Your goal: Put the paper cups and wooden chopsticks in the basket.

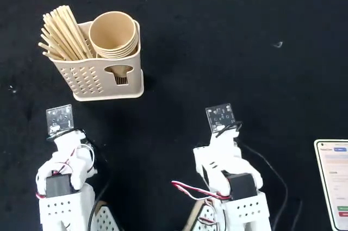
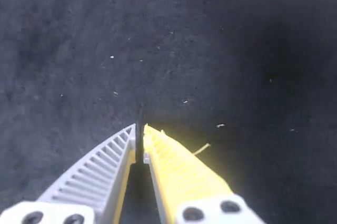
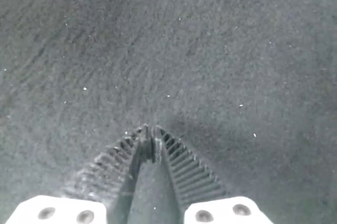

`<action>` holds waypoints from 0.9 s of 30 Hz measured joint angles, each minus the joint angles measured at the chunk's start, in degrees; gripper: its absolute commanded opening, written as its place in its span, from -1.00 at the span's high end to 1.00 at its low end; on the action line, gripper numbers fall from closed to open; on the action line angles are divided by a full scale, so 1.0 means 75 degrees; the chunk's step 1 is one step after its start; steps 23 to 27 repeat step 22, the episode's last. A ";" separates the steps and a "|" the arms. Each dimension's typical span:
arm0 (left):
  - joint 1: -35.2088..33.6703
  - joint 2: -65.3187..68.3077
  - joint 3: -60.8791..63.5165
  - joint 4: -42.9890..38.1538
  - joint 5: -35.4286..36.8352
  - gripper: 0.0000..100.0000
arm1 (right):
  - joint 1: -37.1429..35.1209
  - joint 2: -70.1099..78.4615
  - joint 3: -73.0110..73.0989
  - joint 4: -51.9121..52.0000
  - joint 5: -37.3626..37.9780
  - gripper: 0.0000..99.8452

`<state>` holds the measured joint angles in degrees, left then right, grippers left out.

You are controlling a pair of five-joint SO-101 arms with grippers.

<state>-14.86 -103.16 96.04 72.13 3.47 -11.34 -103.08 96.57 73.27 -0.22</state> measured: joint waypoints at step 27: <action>0.0059 0.0000 0.0000 0.0000 0.0352 0.94 | 0.0000 0.0000 0.0000 0.0000 0.0000 0.98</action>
